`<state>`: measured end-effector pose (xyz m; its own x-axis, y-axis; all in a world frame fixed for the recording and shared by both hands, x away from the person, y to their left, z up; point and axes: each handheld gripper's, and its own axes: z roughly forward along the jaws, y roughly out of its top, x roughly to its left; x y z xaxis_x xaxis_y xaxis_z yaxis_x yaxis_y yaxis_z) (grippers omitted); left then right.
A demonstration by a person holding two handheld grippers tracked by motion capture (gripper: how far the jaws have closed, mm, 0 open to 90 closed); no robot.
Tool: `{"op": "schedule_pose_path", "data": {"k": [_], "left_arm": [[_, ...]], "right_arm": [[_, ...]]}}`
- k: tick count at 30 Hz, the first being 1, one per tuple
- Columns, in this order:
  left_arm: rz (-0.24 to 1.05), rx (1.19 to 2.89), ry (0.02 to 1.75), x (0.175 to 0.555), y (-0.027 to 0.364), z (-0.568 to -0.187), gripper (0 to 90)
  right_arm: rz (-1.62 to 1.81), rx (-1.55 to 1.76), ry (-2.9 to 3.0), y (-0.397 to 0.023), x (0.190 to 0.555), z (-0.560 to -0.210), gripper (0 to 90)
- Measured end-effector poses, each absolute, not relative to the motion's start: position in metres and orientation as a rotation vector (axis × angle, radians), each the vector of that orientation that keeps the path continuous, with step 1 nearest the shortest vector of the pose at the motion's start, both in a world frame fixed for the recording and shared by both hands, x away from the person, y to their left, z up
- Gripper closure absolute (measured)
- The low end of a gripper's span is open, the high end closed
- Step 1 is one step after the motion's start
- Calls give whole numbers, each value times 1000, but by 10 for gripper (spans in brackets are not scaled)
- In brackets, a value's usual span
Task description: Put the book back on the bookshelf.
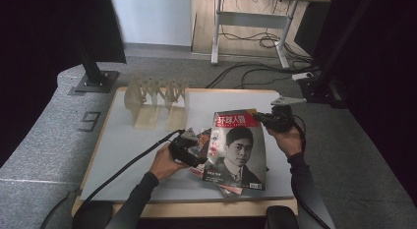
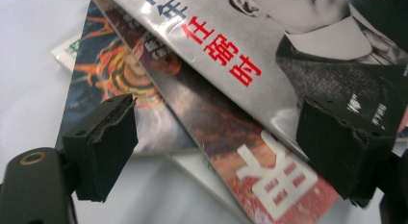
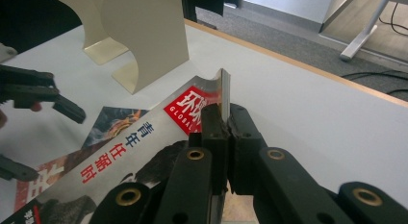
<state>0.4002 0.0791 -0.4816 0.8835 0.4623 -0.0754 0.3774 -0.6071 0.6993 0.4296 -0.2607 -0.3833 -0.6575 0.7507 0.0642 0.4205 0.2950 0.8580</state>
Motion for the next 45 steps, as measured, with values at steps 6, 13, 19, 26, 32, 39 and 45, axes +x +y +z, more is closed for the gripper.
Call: {"op": "schedule_pose_path", "data": {"k": [6,13,19,26,32,39,45], "left_arm": [[147,2336,574,410,65,-488,144],[71,2319,559,419,57,-491,148],[20,2311,546,424,54,-494,141],[11,2309,536,426,55,-494,145],[-13,2279,540,426,54,-494,151],[-43,2263,515,424,53,-494,214],[-39,2275,531,423,56,-491,313]], "right_arm": [[1309,1033,2221,-259,426,-377,866],[1314,1004,2224,-256,422,-371,866],[1322,986,2228,-252,420,-368,866],[1336,969,2234,-248,419,-366,866],[1355,950,2237,-245,417,-363,866],[1380,923,2241,-241,415,-359,866],[1385,908,2249,-237,412,-357,866]]}}
